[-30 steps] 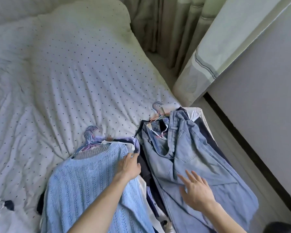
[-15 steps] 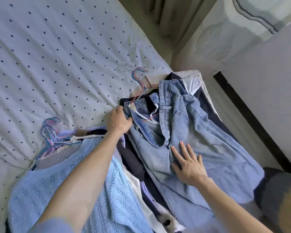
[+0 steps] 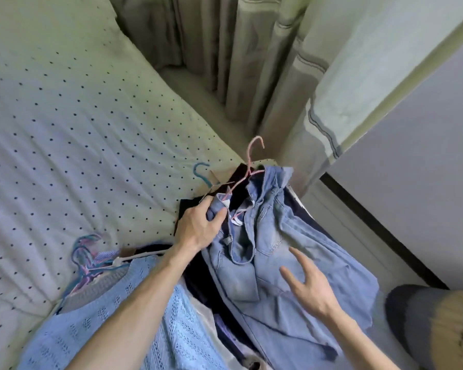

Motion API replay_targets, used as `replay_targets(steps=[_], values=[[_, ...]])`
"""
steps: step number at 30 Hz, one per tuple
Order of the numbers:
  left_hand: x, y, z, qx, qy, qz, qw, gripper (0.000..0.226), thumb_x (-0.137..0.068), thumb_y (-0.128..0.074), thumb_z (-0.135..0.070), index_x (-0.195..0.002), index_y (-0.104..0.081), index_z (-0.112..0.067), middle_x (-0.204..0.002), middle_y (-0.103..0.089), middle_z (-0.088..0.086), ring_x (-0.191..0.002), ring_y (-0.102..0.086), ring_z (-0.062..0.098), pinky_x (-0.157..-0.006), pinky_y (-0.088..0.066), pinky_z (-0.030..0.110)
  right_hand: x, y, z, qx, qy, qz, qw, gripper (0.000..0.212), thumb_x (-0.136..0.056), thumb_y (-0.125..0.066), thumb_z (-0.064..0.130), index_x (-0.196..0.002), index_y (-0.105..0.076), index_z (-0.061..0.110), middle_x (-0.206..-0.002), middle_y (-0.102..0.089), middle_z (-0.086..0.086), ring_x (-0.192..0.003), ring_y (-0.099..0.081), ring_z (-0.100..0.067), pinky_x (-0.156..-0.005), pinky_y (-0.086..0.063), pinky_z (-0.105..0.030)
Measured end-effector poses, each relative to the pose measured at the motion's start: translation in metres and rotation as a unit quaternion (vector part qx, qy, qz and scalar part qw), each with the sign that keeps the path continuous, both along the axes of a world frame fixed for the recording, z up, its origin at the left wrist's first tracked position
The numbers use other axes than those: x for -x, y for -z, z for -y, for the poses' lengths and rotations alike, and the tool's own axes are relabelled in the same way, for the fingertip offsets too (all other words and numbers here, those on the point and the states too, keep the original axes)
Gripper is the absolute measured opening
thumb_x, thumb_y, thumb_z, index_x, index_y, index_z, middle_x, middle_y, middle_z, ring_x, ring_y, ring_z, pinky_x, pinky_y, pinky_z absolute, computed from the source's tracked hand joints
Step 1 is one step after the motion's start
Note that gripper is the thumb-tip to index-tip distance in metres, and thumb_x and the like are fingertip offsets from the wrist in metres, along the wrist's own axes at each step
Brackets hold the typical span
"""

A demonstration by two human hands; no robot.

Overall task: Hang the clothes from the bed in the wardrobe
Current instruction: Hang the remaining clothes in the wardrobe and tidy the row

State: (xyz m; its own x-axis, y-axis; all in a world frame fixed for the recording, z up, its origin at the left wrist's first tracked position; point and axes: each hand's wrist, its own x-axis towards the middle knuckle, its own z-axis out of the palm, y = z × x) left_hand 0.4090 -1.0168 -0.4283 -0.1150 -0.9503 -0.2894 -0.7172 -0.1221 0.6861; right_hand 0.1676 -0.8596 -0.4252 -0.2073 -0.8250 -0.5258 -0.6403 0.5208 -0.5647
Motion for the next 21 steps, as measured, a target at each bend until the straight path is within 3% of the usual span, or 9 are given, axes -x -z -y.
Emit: replay_targets(steps=[2,4,8,11,13,15,17,21], values=[[0.013,-0.036,-0.019,0.047,0.07,0.006,0.996,0.039,-0.083,-0.049,-0.061,-0.105,-0.058,-0.03,-0.082,-0.072,0.003,-0.087,-0.066,0.034,-0.067,-0.053,0.038,0.018,-0.043,-0.013,0.08,0.044,-0.032,0.995,0.065,-0.091,-0.054,0.055,-0.148,-0.042,0.026,-0.151,-0.046,0.007,-0.139,-0.039,-0.008,-0.112,-0.031,-0.025],[0.028,-0.075,-0.04,0.089,0.145,0.007,0.985,0.029,-0.087,-0.059,-0.055,-0.11,-0.057,-0.038,-0.078,-0.069,-0.003,-0.085,-0.065,0.027,-0.063,-0.049,0.034,0.041,-0.085,-0.027,0.155,0.074,-0.077,0.982,0.066,-0.09,-0.053,0.055,-0.148,-0.042,0.024,-0.153,-0.042,0.007,-0.141,-0.036,-0.008,-0.114,-0.026,-0.026],[0.066,-0.148,-0.085,0.146,0.277,-0.008,0.949,0.03,-0.085,-0.06,-0.061,-0.11,-0.059,-0.045,-0.07,-0.06,-0.009,-0.073,-0.06,0.014,-0.058,-0.044,0.03,0.089,-0.148,-0.07,0.256,0.076,-0.228,0.936,0.057,-0.1,-0.048,0.049,-0.152,-0.037,0.027,-0.159,-0.031,-0.003,-0.146,-0.028,-0.021,-0.118,-0.026,-0.041],[0.099,-0.196,-0.113,0.173,0.333,-0.046,0.926,0.035,-0.08,-0.055,-0.068,-0.109,-0.059,-0.05,-0.07,-0.061,-0.011,-0.067,-0.057,0.012,-0.058,-0.048,0.03,0.119,-0.175,-0.125,0.259,0.082,-0.342,0.9,0.049,-0.101,-0.03,0.052,-0.145,-0.043,0.035,-0.143,-0.052,-0.002,-0.136,-0.042,-0.029,-0.109,-0.034,-0.048],[0.125,-0.218,-0.132,0.192,0.368,-0.056,0.908,0.035,-0.077,-0.054,-0.071,-0.105,-0.06,-0.05,-0.07,-0.06,-0.015,-0.067,-0.057,0.011,-0.061,-0.05,0.031,0.133,-0.191,-0.172,0.273,0.115,-0.358,0.886,0.046,-0.102,-0.024,0.056,-0.131,-0.053,0.033,-0.113,-0.064,0.0,-0.108,-0.055,-0.029,-0.096,-0.037,-0.039],[0.154,-0.236,-0.154,0.222,0.406,-0.063,0.884,0.034,-0.078,-0.055,-0.069,-0.104,-0.061,-0.048,-0.074,-0.06,-0.02,-0.07,-0.057,0.009,-0.064,-0.05,0.032,0.14,-0.2,-0.223,0.287,0.146,-0.346,0.881,0.05,-0.103,-0.019,0.059,-0.122,-0.056,0.031,-0.093,-0.059,0.001,-0.088,-0.05,-0.026,-0.084,-0.035,-0.031],[0.187,-0.249,-0.183,0.26,0.46,-0.072,0.846,0.034,-0.081,-0.052,-0.068,-0.105,-0.062,-0.046,-0.082,-0.059,-0.018,-0.075,-0.056,0.006,-0.067,-0.051,0.031,0.141,-0.204,-0.278,0.301,0.197,-0.325,0.875,0.046,-0.103,-0.02,0.058,-0.122,-0.054,0.034,-0.091,-0.056,0.003,-0.086,-0.049,-0.025,-0.08,-0.031,-0.026],[0.248,-0.273,-0.268,0.33,0.558,-0.071,0.758,0.034,-0.086,-0.045,-0.066,-0.106,-0.062,-0.043,-0.082,-0.047,-0.01,-0.078,-0.053,0.009,-0.064,-0.051,0.034,0.128,-0.22,-0.388,0.356,0.311,-0.353,0.807,0.036,-0.105,-0.034,0.041,-0.12,-0.062,0.025,-0.088,-0.055,0.001,-0.081,-0.047,-0.024,-0.08,-0.031,-0.025]])
